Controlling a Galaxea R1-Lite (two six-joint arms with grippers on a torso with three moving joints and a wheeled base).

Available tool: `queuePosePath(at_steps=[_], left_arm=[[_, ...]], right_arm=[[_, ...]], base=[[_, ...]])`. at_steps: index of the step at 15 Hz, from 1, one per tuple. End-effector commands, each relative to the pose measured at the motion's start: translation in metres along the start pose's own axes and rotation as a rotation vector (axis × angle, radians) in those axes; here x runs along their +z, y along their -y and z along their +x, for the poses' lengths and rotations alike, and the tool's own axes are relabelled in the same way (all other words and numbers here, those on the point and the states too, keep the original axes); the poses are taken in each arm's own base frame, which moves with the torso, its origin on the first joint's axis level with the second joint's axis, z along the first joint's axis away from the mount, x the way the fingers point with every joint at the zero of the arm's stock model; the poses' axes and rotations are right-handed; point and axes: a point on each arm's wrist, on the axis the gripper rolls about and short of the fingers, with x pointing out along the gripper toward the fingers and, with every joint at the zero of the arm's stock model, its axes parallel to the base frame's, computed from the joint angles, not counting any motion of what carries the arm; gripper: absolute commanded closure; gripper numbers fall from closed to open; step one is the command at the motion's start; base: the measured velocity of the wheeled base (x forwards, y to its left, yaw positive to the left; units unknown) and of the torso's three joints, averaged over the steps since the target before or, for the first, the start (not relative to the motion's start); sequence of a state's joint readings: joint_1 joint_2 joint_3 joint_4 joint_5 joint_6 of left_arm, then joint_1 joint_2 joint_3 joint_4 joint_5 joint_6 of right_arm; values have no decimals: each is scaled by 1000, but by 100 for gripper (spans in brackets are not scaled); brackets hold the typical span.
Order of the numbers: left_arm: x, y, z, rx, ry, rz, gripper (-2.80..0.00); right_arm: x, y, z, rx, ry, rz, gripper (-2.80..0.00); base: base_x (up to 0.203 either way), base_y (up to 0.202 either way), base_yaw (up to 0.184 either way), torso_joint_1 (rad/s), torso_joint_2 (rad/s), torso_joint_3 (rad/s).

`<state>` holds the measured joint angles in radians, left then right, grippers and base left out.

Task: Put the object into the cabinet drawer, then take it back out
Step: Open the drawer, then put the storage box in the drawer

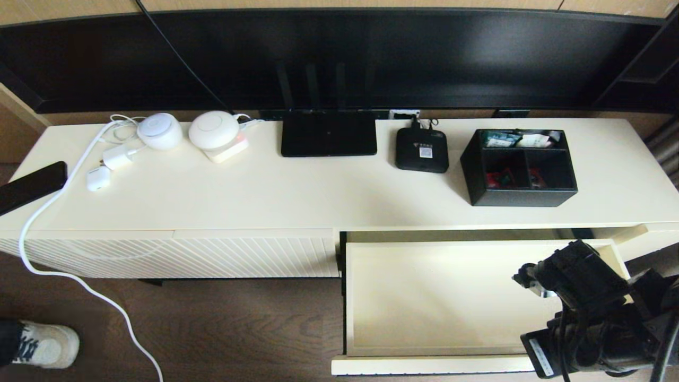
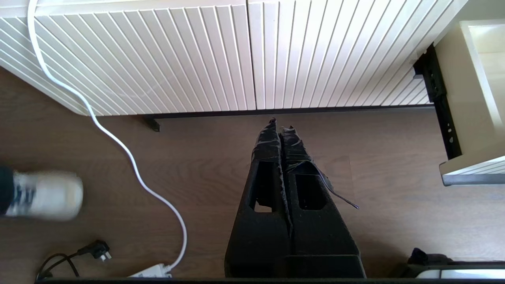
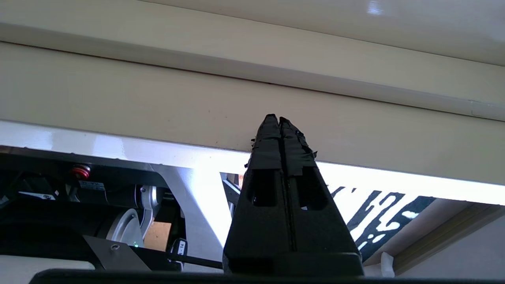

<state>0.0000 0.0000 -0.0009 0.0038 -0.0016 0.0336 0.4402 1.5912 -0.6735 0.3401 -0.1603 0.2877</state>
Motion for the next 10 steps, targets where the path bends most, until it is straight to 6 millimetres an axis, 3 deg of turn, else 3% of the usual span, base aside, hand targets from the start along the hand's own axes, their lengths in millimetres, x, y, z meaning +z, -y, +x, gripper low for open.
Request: queuePosePath(at_steps=[1,6,10], left_arm=[[0,0,0,0,0,0,0],[0,0,0,0,-1,0,0],[0,0,0,0,0,0,0]], right_arm=[[7,3,-13,5,79,24,0],[28,10,-66,-70,402,100,0],[39,20,-133,-93,581,120,0]], base=[[0,0,0,0,0,0],[0,0,0,0,0,0],[0,0,0,0,0,0]])
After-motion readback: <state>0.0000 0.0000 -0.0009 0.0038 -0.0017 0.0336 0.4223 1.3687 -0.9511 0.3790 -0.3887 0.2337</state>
